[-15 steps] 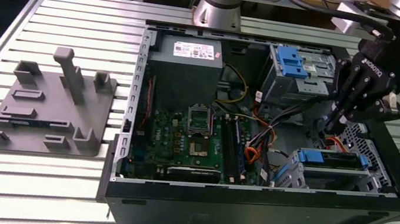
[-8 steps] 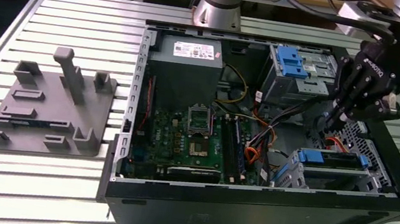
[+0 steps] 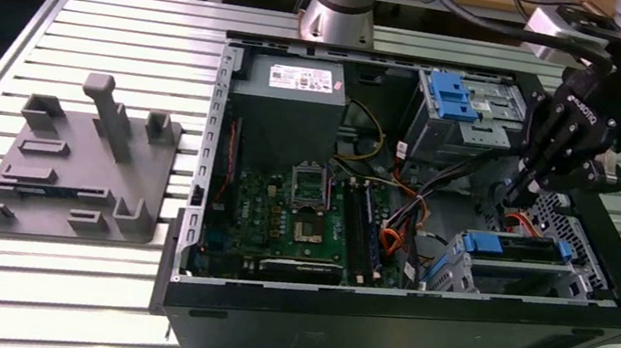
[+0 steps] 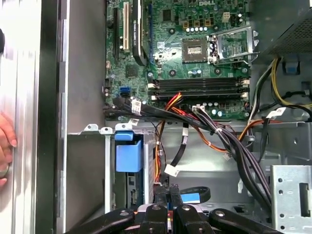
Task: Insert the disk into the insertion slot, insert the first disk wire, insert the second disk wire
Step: 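Insert the second disk wire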
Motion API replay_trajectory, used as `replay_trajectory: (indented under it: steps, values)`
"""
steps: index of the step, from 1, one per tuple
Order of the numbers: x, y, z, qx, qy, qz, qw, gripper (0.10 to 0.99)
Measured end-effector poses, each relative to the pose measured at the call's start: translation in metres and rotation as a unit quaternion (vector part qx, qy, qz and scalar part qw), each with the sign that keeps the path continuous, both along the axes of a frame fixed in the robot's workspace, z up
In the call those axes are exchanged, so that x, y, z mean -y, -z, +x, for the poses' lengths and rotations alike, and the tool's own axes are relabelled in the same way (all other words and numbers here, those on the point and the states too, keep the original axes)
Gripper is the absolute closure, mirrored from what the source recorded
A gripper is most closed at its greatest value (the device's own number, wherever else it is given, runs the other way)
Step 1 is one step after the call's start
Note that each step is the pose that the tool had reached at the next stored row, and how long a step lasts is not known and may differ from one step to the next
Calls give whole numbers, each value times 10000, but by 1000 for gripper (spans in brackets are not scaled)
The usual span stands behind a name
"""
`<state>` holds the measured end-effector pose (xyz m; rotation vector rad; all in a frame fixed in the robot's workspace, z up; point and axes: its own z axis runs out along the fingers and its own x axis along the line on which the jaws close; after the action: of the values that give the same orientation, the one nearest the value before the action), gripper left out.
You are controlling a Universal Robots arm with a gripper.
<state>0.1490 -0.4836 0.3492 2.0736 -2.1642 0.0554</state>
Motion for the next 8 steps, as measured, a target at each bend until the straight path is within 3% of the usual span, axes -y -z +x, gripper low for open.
replay_trajectory:
  steps: [8]
  values:
    - [26,6,21,-1,231,-20,9997,937]
